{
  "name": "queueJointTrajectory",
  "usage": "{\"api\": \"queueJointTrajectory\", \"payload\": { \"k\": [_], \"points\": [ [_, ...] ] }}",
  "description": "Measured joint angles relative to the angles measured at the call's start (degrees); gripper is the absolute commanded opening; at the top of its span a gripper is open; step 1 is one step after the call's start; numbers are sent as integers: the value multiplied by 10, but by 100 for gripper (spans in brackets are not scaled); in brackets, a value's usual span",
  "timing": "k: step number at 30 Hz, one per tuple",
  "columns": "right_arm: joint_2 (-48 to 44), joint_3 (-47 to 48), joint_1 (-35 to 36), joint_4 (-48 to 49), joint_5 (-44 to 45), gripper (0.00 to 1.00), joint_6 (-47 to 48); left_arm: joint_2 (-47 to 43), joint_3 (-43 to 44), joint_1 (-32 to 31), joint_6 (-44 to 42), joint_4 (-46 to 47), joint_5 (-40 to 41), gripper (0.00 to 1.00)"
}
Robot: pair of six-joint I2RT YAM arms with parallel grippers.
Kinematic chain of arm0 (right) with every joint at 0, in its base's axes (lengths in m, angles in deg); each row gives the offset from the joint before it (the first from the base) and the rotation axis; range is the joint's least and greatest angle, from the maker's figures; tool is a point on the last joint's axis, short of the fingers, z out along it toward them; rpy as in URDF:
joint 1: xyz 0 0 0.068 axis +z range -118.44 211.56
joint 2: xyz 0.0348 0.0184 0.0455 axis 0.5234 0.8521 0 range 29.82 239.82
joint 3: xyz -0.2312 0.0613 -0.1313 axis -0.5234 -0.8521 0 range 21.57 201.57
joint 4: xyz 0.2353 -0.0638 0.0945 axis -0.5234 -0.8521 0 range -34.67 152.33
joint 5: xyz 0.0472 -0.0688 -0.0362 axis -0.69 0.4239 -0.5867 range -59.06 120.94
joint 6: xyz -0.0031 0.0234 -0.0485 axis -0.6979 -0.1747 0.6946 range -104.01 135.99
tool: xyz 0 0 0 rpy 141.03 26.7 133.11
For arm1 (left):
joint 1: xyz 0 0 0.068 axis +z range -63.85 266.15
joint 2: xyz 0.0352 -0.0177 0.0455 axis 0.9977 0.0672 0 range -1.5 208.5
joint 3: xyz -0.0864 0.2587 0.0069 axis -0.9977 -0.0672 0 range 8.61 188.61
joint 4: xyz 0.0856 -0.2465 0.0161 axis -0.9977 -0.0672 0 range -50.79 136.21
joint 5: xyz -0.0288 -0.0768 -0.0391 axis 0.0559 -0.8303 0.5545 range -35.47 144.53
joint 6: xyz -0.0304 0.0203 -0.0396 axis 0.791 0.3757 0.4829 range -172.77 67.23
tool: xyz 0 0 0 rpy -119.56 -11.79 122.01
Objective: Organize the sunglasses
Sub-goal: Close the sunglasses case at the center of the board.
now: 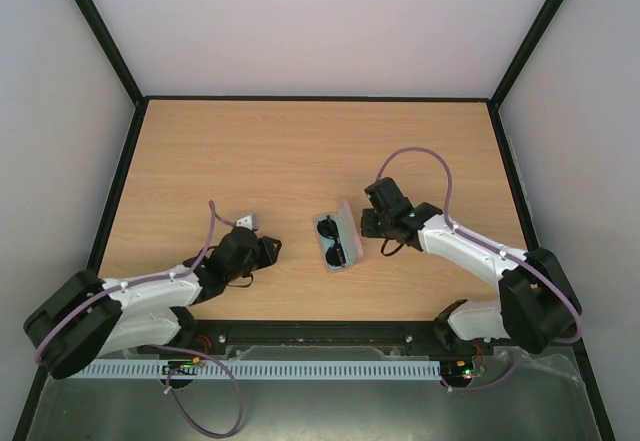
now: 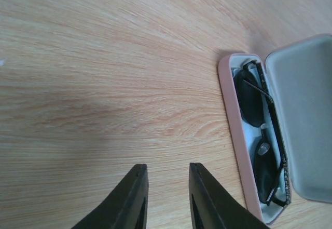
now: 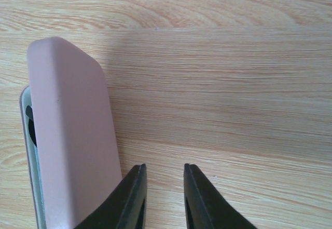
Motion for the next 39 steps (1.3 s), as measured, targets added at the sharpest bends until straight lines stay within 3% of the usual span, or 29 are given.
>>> {"api": "queueJointTrajectory", "payload": {
  "k": [11,22,33,36,39],
  "points": [
    [25,3,10,37,-72,12,-2,159,24,-6,-1,97,-44,17],
    [42,3,66,65,-91,12,-16,292,92,-69,16,200,-58,14],
    [85,3,99,99,-105,12,-29,352,113,-89,34,270,-68,12],
    [87,2,101,100,-106,12,-29,338,102,-89,35,265,-66,16],
    [81,1,101,97,-104,15,-31,289,79,-89,34,228,-59,29]
  ]
}}
